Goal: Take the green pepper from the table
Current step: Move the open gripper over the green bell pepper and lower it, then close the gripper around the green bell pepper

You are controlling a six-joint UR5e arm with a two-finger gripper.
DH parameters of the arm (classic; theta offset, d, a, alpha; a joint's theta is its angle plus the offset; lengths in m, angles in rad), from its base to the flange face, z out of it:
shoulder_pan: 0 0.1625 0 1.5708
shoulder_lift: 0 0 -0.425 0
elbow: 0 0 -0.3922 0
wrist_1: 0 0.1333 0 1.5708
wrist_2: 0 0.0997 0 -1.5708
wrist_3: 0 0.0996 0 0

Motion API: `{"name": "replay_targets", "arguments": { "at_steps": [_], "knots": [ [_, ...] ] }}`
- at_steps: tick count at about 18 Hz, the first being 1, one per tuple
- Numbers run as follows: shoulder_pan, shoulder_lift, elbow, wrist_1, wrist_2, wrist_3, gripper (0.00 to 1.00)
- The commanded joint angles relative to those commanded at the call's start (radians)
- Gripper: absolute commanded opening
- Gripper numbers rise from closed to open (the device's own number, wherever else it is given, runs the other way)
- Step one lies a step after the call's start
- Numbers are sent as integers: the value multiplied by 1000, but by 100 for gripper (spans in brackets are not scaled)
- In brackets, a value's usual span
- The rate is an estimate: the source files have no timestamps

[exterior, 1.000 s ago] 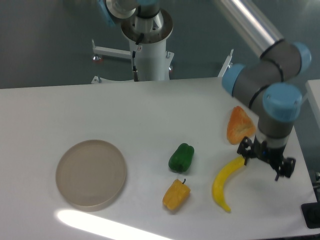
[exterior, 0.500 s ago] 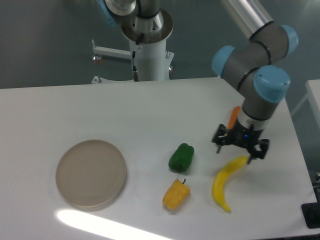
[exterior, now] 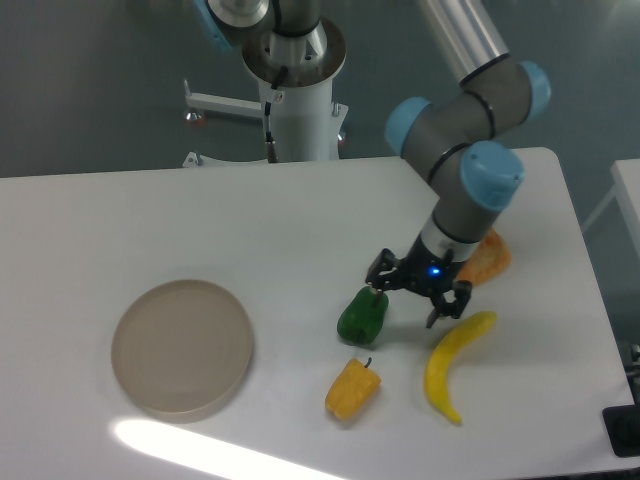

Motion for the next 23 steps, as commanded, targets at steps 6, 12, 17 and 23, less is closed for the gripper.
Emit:
{"name": "replay_targets", "arguments": {
  "at_steps": [6, 12, 17, 23],
  "knots": [
    [-3, 21, -26, 0, 2, 9, 100],
    [-3, 21, -45, 3, 6, 15, 100],
    [-5, 14, -43, 5, 29, 23, 100],
    [-3, 12, -46, 32, 34, 31, 41]
  ]
}}
